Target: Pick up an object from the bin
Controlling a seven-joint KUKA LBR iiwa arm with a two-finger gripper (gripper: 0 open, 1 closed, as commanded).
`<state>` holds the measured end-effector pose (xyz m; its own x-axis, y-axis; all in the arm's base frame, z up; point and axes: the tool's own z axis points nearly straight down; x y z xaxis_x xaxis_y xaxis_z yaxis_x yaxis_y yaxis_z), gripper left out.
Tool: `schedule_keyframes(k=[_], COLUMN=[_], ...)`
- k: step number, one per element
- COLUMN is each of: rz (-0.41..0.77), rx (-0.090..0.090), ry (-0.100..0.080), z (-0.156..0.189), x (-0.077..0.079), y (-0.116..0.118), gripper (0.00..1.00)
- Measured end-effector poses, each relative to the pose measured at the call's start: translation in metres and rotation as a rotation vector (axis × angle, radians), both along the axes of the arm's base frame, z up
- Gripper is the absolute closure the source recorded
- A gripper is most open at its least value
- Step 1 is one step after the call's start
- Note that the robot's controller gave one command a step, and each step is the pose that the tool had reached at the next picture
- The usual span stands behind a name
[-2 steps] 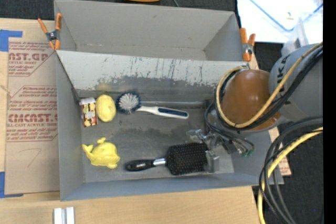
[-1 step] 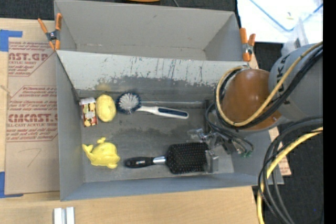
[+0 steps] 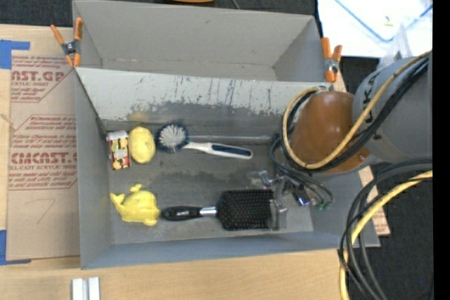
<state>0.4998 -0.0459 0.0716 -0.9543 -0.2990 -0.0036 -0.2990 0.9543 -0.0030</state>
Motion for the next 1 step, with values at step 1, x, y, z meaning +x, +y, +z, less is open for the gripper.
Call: schedule_keyframes(k=[1], rz=[-0.079], rx=[0.0], ry=[0.006], z=[-0.0004], x=[0.0084], y=[0.0024], gripper=[1.0])
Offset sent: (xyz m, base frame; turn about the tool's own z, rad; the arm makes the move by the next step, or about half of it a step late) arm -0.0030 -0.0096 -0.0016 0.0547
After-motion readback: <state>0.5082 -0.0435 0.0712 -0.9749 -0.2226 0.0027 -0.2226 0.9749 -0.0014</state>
